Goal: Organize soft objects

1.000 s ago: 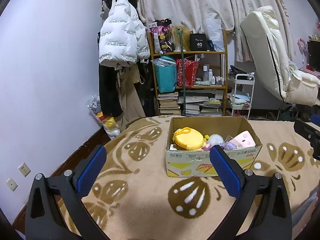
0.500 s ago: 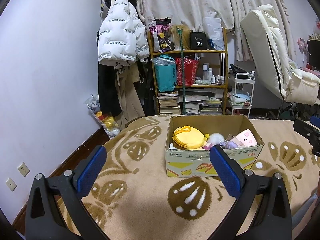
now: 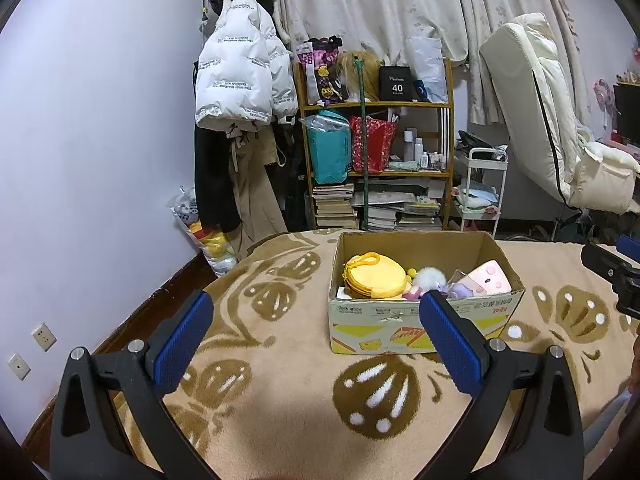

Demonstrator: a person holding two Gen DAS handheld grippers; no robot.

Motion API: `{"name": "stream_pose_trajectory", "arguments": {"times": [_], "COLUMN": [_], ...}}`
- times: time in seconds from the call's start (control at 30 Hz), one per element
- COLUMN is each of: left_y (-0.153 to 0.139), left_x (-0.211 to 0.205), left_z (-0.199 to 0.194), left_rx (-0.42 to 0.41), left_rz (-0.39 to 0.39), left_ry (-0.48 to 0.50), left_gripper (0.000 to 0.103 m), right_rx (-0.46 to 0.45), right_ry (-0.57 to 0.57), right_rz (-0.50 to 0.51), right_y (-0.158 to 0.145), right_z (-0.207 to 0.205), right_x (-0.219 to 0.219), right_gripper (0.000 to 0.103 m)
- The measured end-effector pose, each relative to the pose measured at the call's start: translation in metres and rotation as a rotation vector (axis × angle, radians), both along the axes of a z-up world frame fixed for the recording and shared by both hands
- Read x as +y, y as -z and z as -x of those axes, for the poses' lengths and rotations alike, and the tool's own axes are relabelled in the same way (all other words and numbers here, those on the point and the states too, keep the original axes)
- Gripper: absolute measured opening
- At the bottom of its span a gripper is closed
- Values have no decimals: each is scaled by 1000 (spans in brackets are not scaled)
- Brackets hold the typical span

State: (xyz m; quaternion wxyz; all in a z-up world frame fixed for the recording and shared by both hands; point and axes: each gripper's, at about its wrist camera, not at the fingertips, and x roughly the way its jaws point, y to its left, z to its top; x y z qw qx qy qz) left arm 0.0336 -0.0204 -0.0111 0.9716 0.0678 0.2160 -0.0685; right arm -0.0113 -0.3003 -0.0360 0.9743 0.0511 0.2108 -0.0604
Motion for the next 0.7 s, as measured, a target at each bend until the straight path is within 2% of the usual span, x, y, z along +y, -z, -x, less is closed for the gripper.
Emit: {"name": "stream_pose_trajectory", "arguments": {"times": [0.7], "left_y": [1], "left_x": [1], "left_z": [1], "left_rx": [9], "left_rz": [-10], "left_ry": [10], "left_gripper": [102], "right_rx": [2], "right_ry": [-3], "right_rz": [3], "right_y": [0], "right_z": [0], "right_x": [0], "right_gripper": [103]}}
